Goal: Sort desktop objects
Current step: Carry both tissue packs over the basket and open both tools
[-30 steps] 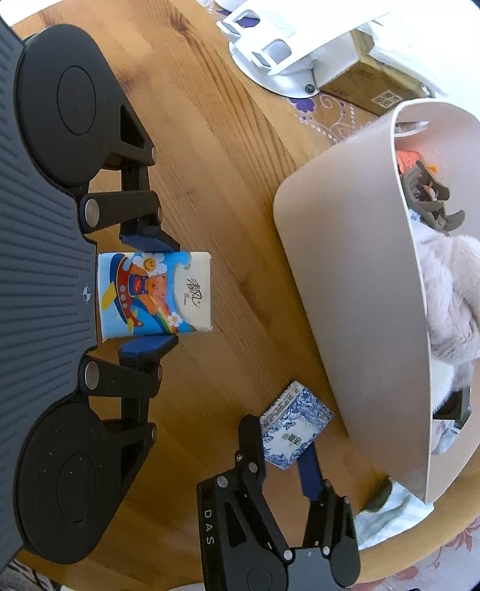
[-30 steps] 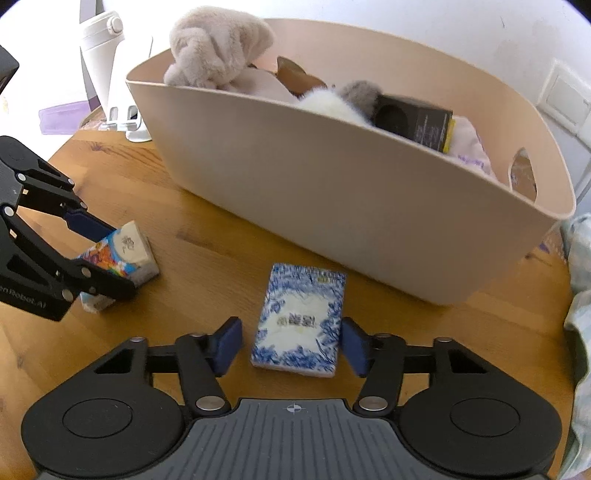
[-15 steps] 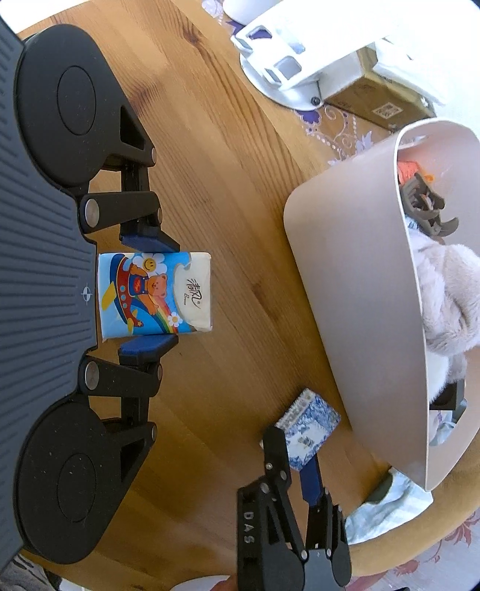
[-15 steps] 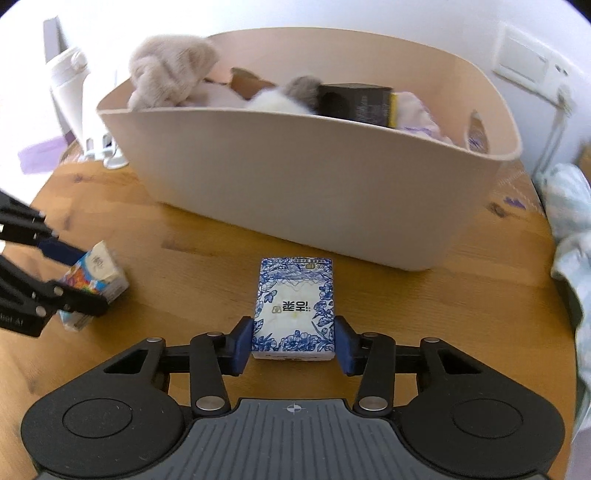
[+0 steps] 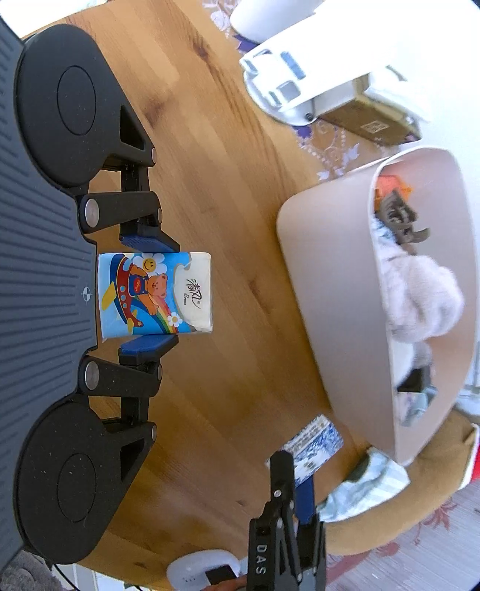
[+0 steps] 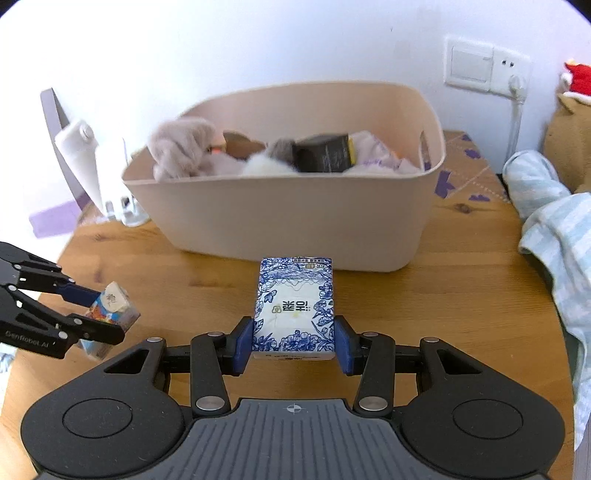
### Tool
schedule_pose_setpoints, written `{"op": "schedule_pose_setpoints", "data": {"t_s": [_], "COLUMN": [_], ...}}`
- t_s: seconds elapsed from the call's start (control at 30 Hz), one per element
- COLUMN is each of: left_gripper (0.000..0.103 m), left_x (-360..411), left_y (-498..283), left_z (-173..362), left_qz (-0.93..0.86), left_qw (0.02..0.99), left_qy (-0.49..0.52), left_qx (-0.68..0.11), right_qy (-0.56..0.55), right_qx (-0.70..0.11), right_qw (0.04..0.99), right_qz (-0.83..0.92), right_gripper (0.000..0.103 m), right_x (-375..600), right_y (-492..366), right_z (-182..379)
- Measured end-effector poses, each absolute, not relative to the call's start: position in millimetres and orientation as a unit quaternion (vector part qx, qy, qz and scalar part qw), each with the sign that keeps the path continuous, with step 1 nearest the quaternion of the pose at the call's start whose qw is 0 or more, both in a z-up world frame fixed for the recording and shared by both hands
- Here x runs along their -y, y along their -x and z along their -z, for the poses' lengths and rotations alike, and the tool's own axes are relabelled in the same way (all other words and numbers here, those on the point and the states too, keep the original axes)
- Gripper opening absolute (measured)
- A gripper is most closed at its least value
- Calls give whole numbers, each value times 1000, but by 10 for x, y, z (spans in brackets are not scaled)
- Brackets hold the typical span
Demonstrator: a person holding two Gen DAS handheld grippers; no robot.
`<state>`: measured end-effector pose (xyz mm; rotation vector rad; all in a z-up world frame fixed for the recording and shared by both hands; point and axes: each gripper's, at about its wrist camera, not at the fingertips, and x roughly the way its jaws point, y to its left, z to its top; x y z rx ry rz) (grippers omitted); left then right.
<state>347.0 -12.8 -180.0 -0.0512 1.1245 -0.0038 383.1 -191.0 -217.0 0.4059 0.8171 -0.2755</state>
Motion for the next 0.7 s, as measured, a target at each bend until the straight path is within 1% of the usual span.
{"op": "schedule_pose_setpoints", "data": {"t_s": [0.17,0.4,0.7], "left_gripper": [46,46,46], "left_x": [155,207,241], "left_y": [-3418,-3488,-3851], "left_z": [1537,1106,627], "left_qz": [10,15,6], "left_qw": [862,890,921], "left_qy": [-2,-32,-46], "left_qx": [-507,-455,-387], "right_qy": [-191,-262,-276], "right_qx": [-359,-293,-233], "right_qw": [901,901,909], "right_qz": [149,183,210], "right_gripper": [43,43,43], "right_x": [1976,2373,2823], "right_y": [-3654,-3537,-3664], "right_z": [1927,1637,1285]}}
